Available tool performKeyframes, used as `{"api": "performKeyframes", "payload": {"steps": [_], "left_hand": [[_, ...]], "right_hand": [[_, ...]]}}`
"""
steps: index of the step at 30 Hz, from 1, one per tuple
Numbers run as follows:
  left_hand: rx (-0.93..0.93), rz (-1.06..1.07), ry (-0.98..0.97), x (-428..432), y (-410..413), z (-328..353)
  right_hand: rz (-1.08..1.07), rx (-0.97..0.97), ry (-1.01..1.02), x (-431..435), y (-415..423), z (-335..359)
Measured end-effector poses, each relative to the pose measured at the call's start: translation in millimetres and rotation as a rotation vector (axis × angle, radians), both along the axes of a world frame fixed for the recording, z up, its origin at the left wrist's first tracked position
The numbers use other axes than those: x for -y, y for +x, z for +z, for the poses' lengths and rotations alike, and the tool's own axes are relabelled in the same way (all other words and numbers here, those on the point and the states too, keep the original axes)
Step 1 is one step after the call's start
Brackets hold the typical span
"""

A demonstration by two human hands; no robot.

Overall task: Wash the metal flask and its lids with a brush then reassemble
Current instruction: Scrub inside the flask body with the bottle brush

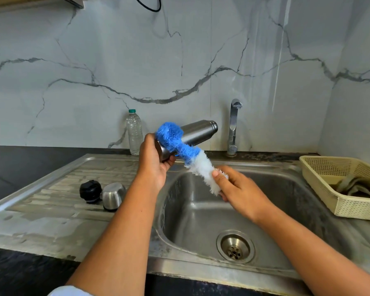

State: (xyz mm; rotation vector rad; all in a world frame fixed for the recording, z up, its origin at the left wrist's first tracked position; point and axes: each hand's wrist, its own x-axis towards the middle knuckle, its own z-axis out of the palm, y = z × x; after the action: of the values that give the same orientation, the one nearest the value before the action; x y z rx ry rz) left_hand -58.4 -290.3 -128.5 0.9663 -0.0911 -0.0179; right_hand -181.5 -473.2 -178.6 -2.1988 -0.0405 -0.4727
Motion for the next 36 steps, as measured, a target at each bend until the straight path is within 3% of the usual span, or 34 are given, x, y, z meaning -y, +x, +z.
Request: {"api": "performKeyframes", "payload": {"steps": [6, 15, 20, 26, 31, 36], "left_hand": [[0.033, -0.005, 0.020, 8, 3, -4], [0.040, 0.000, -0.050, 7, 2, -2], [0.107, -0.015, 0.054, 19, -1, -6], [0.121, 0.062, 0.048, 13, 9, -10], [0.115, 0.081, 0.041, 18, 4, -11], [0.132, 0.215, 0.056, 14, 2, -5]], "right_hand": [[-0.002, -0.121, -0.098, 0, 4, -7], [0.138, -0.252, 0.266, -3, -1, -6], [0.128, -0.208, 0.325, -14, 6, -2], [0.201, -0.315, 0.341, -10, -9, 2], [0.148, -0.238, 0.269, -18, 0, 1], [0.030, -0.122, 0.052, -6, 0, -4]]}}
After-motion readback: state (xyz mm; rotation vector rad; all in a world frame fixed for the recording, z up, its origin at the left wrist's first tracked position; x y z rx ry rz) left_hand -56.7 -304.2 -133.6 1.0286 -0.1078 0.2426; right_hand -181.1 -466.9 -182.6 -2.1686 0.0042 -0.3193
